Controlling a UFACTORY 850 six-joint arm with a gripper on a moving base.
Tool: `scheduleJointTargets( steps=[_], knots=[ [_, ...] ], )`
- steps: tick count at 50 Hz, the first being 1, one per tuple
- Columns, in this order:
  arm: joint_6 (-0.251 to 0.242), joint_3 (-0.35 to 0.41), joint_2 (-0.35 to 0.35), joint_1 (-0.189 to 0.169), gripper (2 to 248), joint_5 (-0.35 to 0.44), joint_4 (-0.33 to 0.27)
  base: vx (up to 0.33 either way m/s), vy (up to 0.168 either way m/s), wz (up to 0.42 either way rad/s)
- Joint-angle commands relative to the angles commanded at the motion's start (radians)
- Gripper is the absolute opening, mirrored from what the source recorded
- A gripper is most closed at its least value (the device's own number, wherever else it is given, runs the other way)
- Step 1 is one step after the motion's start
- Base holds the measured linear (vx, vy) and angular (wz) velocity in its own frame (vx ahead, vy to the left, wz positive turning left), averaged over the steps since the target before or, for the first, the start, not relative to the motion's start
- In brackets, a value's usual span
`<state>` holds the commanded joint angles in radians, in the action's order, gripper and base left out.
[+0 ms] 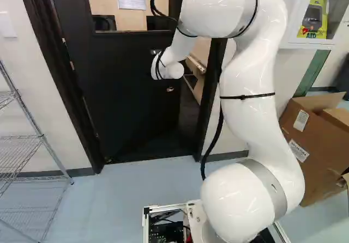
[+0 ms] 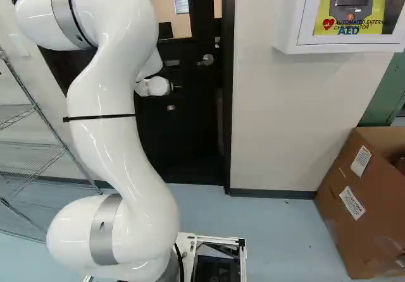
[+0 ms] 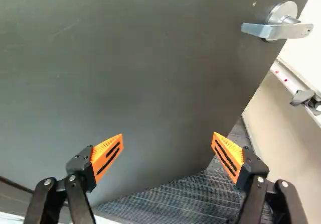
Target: Open the door and move inside
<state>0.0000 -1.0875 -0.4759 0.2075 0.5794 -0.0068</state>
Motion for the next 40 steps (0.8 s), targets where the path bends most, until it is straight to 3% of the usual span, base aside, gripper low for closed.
scheduleJointTargets(
  steps=[40],
  knots=[
    [0.0,0.228,0.186,0.008,247,0.052,0.0,0.0,0.0,0.0]
  ],
)
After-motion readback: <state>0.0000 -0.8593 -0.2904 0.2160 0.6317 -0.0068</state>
